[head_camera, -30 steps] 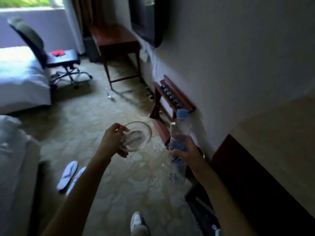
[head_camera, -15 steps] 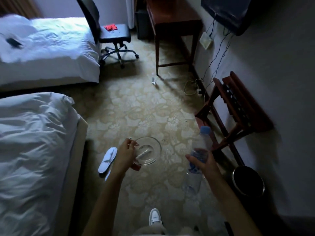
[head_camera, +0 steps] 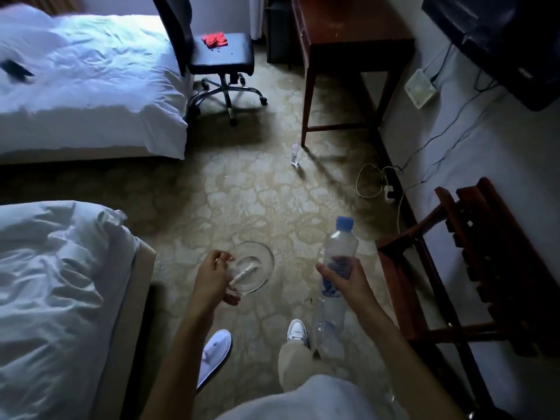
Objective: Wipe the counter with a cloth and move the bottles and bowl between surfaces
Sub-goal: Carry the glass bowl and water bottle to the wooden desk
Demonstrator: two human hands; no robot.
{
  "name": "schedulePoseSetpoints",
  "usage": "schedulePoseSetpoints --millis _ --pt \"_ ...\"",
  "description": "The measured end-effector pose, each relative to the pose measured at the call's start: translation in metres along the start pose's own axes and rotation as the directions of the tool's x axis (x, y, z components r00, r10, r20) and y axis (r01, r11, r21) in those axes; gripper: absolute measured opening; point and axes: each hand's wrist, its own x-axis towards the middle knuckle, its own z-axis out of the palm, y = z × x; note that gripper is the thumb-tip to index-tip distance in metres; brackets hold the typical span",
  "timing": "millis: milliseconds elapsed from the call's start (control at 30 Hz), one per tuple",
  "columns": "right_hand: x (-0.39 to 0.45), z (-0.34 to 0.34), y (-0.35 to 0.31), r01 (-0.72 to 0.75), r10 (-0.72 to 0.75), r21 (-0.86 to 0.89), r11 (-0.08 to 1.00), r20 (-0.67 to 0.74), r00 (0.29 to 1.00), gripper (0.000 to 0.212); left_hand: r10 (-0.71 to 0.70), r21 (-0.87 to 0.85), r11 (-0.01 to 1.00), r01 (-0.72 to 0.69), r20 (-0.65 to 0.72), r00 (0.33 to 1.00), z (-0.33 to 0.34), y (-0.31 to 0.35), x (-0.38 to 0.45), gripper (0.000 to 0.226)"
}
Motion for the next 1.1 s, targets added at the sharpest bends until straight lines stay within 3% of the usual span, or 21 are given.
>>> schedulePoseSetpoints --millis 200,367,533,667,800,900,1100 --pt "0.166 0.058 -0.131 0.064 -0.064 0.001 0.998 0.077 0.995 0.047 0.023 -0.011 1.0 -0.024 -0.125 0.992 -0.028 0.103 0.144 0.025" --pt "0.294 0.115 -0.178 0.036 -0.034 -0.03 0.999 0.083 0.996 0.052 0.016 -0.024 0.999 -0.021 -0.172 0.985 -0.039 0.153 0.273 0.022" --pt "0.422 0.172 -0.217 -0.017 0.018 -0.053 0.998 0.02 1.0 0.056 -0.01 -0.038 0.999 0.008 -0.074 0.997 -0.037 0.224 0.432 0.023" --pt "0.522 0.205 -0.298 0.026 -0.027 -0.034 0.999 -0.024 0.999 0.057 0.071 0.063 0.996 -0.07 -0.004 0.997 -0.05 0.319 0.551 0.021" --pt "0.625 0.209 -0.371 0.106 -0.101 0.029 0.994 -0.131 0.986 0.082 0.168 0.138 0.975 -0.173 0.05 0.985 -0.047 0.414 0.66 0.023" --pt "0.704 0.207 -0.397 0.095 -0.074 0.09 0.991 -0.209 0.975 0.082 0.198 0.153 0.965 -0.213 0.105 0.975 -0.02 0.464 0.739 0.022" --pt "0.871 0.205 -0.424 0.027 0.032 0.25 0.968 -0.228 0.973 0.07 0.147 0.185 0.964 -0.192 0.231 0.962 0.071 0.534 0.894 0.023"
